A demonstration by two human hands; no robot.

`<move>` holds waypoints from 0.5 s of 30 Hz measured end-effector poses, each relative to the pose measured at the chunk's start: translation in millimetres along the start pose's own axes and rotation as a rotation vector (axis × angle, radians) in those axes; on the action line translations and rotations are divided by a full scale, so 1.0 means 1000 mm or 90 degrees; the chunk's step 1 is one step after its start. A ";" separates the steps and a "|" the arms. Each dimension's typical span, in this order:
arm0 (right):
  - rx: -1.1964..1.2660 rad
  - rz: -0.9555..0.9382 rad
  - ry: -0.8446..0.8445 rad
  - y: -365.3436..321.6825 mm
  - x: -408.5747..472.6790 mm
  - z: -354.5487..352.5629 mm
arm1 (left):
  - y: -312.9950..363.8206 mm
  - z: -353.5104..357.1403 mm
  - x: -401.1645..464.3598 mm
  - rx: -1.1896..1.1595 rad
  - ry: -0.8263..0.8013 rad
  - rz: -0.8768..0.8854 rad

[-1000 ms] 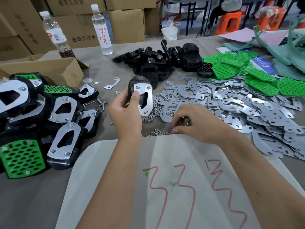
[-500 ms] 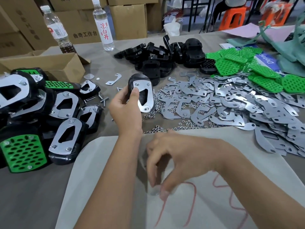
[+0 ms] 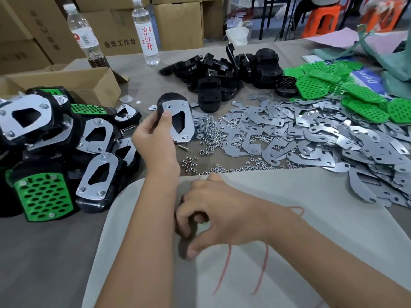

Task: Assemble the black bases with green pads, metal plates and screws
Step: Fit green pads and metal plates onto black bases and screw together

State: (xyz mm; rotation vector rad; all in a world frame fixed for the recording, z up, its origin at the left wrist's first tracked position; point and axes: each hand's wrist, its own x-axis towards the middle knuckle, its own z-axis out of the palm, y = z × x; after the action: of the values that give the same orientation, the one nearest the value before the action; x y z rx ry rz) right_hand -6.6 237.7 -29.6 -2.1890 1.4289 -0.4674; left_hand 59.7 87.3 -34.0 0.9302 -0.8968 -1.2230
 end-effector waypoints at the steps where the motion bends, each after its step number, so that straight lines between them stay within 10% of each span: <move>1: 0.006 0.004 0.014 0.001 0.001 0.002 | 0.003 -0.003 0.004 -0.011 0.011 -0.006; 15: 0.040 -0.045 0.103 0.014 0.007 0.005 | 0.006 -0.006 0.003 -0.024 0.028 -0.076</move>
State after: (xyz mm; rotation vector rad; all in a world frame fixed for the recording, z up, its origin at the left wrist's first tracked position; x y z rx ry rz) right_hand -11.3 227.6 -41.2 -2.1988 1.4023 -0.7192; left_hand 68.3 85.8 -30.3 0.9878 -0.7894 -1.3124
